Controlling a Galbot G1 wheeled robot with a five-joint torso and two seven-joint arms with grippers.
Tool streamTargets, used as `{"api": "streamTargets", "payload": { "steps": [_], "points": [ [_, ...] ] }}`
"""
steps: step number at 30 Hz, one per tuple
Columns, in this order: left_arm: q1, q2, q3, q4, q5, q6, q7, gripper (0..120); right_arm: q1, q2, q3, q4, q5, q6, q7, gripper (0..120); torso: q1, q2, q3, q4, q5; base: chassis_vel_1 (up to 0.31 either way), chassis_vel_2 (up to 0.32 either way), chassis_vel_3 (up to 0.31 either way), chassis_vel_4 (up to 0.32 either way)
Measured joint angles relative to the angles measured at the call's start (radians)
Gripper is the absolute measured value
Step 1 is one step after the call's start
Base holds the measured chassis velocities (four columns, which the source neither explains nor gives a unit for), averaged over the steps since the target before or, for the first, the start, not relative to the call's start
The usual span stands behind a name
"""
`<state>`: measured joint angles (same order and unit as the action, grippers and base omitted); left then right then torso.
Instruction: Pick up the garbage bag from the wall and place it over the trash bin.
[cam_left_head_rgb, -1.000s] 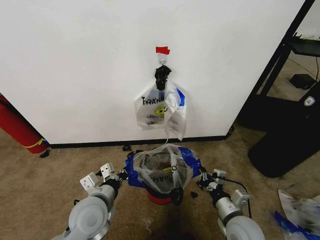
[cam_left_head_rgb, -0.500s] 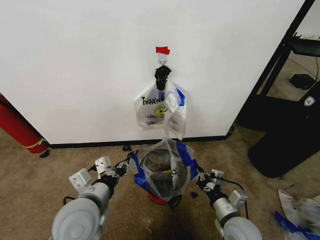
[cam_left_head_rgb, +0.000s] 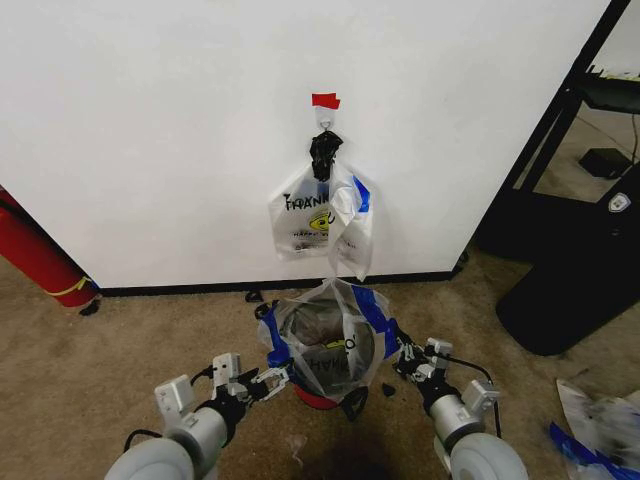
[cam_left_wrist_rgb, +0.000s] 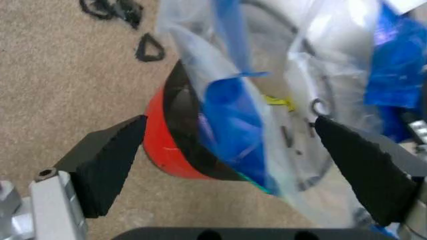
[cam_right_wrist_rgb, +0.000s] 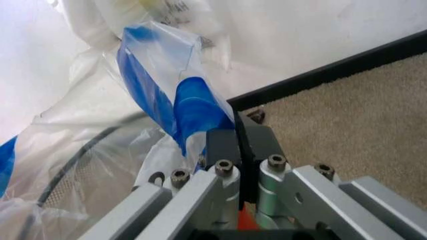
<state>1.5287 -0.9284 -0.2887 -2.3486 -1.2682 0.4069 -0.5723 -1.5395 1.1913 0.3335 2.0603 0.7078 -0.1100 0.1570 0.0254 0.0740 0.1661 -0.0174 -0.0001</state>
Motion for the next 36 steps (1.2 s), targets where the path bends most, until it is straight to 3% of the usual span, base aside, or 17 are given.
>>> {"api": "streamTargets", "payload": {
  "steps": [7, 32, 36],
  "points": [
    [-0.031, -0.009, 0.016, 0.052, -0.024, 0.026, -0.017, 93, 0.009, 0.006, 0.0, -0.005, 0.004, 0.0, 0.0, 0, 0.0, 0.0, 0.0, 0.0002, 0.0, 0.0, 0.0, 0.0, 0.0],
    [-0.032, -0.029, 0.009, 0.034, -0.079, 0.014, -0.021, 1, 0.017, 0.004, -0.002, -0.039, -0.01, 0.014, 0.003, 0, 0.0, 0.0, 0.0, 0.0002, 0.0001, 0.0, 0.0, 0.0, 0.0],
    [-0.021, -0.023, -0.005, 0.024, -0.079, 0.008, -0.025, 0, 0.016, 0.005, 0.0, -0.037, -0.005, 0.015, 0.007, 0, 0.0, 0.0, 0.0, 0.0002, 0.0001, 0.0, 0.0, 0.0, 0.0]
  ]
}}
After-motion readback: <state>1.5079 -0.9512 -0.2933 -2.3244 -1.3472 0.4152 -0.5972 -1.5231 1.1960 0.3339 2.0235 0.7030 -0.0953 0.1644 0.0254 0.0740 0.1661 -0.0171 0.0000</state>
